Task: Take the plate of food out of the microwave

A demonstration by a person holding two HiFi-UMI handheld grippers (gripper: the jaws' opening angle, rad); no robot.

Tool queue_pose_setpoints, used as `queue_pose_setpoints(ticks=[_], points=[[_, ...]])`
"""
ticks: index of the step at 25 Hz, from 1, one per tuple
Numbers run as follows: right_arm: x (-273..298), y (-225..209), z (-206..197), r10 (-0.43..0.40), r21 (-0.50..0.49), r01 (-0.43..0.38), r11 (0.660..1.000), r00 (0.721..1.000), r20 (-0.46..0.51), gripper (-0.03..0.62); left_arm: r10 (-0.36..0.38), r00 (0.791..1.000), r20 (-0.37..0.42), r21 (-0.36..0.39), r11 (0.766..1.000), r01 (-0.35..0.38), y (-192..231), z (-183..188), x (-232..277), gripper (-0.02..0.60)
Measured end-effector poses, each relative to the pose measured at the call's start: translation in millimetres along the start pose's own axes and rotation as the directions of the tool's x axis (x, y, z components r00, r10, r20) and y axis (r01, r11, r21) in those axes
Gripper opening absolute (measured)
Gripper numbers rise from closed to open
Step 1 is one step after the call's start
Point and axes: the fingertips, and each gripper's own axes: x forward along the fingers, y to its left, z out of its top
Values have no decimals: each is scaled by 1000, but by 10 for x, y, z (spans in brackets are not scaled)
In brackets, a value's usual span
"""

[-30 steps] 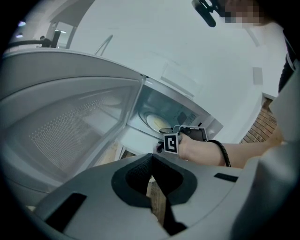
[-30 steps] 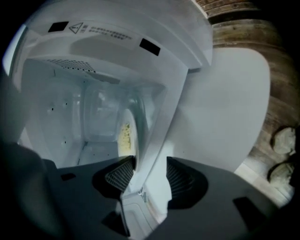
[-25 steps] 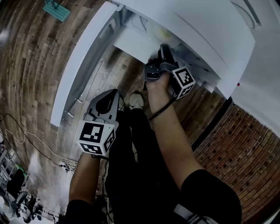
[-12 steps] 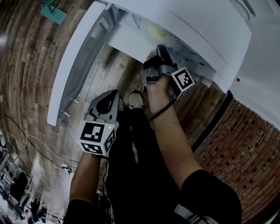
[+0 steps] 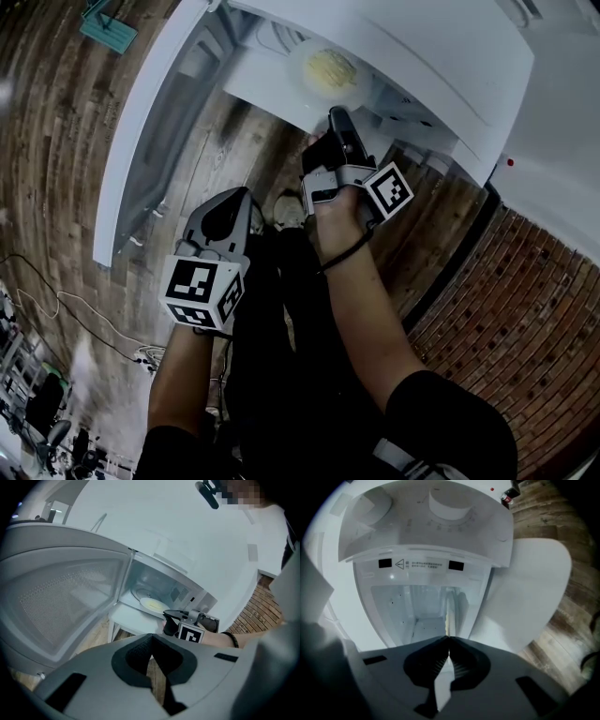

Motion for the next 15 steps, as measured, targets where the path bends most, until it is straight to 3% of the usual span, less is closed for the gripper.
queue_pose_setpoints(ticks=[10,15], points=[[-414,323,-244,61,-20,-63,998,995,-82,20,-8,997,75,22,1000,6,-81,265,-94,-2],[-846,479,-474,12,7,-12,1000,993,-115,19,4,995,100,31,999,-8,-184,447,-233,-2]])
